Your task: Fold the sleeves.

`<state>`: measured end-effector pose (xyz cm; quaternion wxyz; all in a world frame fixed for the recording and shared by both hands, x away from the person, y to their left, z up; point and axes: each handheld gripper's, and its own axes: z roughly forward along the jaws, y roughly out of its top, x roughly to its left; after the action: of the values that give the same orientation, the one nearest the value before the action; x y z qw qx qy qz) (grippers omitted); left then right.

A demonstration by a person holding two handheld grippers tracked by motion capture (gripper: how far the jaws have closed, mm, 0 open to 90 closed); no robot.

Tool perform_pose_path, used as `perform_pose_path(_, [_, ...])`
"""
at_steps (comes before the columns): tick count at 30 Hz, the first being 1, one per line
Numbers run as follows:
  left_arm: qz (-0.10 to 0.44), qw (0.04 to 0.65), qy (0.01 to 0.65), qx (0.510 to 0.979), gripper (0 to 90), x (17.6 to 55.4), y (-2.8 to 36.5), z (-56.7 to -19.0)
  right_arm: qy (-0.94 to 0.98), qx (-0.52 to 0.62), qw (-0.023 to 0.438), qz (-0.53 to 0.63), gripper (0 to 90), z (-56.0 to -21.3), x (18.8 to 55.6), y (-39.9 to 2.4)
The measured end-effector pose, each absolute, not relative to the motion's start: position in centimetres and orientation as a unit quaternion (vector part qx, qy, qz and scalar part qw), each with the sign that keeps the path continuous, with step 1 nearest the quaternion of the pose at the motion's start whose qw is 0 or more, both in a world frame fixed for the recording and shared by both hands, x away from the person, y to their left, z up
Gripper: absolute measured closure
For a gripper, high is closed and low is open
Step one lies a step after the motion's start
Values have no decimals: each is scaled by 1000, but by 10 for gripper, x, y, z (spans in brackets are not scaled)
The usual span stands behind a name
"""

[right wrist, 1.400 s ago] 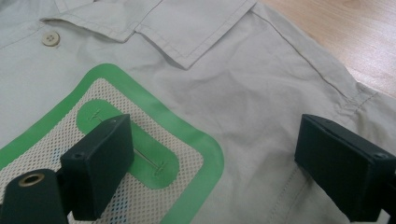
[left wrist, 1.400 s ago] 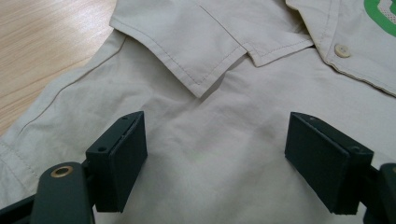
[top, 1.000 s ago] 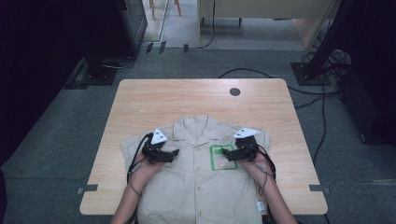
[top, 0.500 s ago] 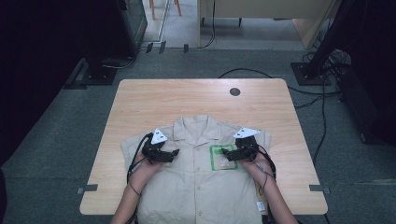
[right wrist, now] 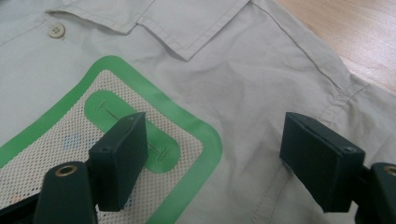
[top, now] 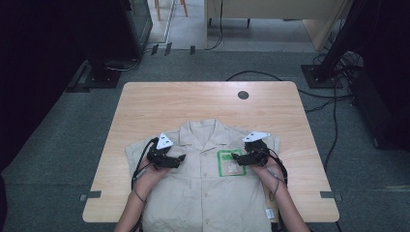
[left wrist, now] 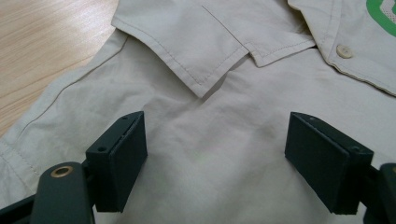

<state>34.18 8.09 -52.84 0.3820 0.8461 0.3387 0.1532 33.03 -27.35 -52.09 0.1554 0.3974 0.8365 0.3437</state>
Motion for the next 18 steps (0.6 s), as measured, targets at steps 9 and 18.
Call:
perform_pose_path(9, [153, 382, 339, 846, 210, 342, 81, -528, 837, 391, 157, 350, 230, -517, 329, -277])
perform_pose_path(18, [153, 382, 339, 846, 210, 342, 81, -528, 833, 395, 159, 353, 230, -513, 329, -285])
